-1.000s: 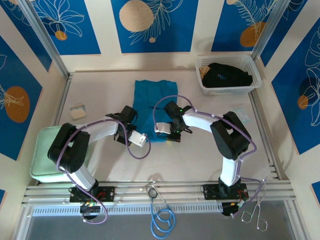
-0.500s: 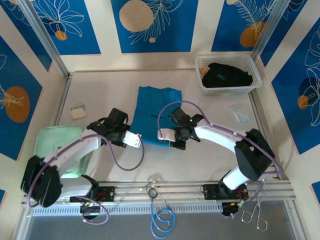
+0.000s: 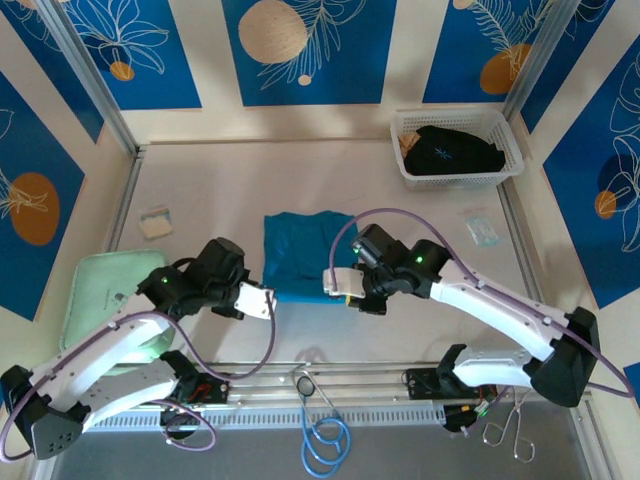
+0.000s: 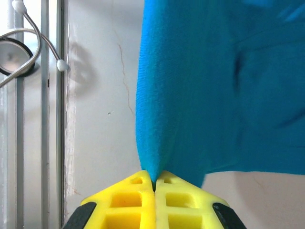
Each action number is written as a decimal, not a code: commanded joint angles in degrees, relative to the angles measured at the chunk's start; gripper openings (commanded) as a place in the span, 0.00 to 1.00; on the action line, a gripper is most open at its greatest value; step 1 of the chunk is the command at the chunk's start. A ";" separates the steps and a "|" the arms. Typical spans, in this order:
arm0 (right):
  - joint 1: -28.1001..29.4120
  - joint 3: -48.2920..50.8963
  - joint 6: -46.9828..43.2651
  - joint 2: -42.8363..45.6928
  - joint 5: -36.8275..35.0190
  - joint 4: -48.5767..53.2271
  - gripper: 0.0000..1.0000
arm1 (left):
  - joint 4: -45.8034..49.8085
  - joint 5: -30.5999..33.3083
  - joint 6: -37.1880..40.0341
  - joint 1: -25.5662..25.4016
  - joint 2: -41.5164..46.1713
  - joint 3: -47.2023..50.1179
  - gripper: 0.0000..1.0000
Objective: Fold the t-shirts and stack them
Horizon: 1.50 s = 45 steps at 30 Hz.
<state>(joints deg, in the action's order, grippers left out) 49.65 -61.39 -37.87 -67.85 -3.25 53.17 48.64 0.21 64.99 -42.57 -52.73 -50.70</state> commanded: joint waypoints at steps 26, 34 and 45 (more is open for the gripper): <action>-20.86 -12.79 -0.32 -26.43 -10.80 -25.86 0.00 | -49.50 19.48 1.76 12.54 -33.39 -5.23 0.00; -22.26 -14.70 3.83 -35.44 -15.65 -33.98 0.00 | -61.40 19.56 3.10 14.92 -44.07 -4.60 0.00; -24.20 -16.40 9.24 -44.27 -17.31 -41.04 0.13 | -81.09 21.67 3.07 16.46 -57.59 -3.26 0.00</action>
<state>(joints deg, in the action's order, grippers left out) 26.57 -76.75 -31.57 -110.56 -17.87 14.50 -24.86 18.28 68.03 -27.42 -108.05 -54.70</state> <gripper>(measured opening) 0.106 0.056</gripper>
